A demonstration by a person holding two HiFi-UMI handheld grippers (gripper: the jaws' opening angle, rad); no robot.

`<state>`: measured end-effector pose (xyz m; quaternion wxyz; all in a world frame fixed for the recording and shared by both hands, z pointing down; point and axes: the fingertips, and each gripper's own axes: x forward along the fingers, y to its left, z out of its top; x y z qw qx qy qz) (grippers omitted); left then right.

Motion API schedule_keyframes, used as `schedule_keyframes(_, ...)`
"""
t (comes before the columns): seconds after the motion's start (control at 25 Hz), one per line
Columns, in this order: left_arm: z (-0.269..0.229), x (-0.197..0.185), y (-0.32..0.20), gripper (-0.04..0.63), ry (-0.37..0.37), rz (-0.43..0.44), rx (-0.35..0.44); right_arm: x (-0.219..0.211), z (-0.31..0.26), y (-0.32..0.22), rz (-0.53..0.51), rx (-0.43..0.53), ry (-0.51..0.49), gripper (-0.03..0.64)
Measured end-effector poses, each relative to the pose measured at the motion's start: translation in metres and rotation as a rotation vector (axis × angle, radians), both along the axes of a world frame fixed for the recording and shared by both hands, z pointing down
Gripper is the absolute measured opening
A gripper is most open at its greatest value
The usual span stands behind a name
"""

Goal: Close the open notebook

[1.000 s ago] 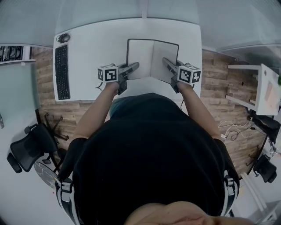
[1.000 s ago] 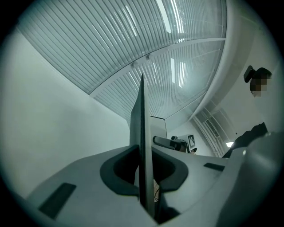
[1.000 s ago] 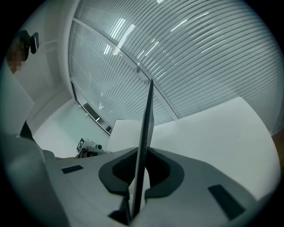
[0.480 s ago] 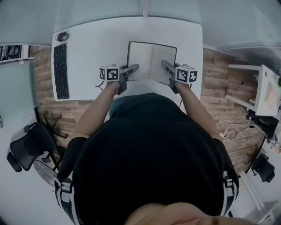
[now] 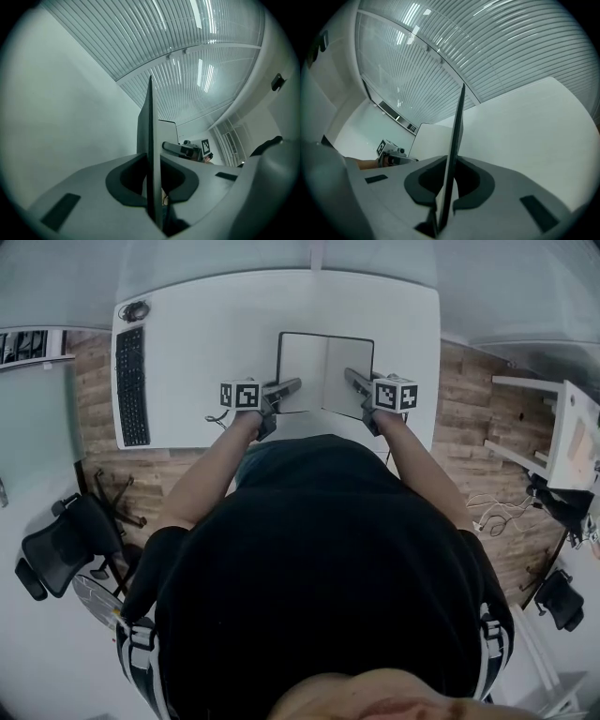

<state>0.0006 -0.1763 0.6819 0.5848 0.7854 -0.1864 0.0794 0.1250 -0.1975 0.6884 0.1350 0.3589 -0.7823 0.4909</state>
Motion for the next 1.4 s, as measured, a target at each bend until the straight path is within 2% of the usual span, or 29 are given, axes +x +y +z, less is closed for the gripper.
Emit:
schedule_keyframes(0.6, 0.038, -0.024, 0.007, 0.058, -0.017, -0.033, -0.112, -0.022, 0.033, 0.004, -0.046, -0.070, 0.019, 0.057)
schedule_keyframes(1.0, 0.058, -0.040, 0.020, 0.058, -0.037, -0.037, -0.151, -0.044, 0.051, 0.015, -0.069, -0.081, 0.057, 0.058)
schedule_keyframes(1.24, 0.066, -0.042, 0.020, 0.058, -0.046, -0.040, -0.144, -0.045, 0.058, 0.017, -0.061, -0.093, 0.056, 0.057)
schedule_keyframes(1.4, 0.074, -0.044, 0.024, 0.058, -0.053, -0.042, -0.168, -0.046, 0.065, 0.019, -0.072, -0.095, 0.074, 0.057)
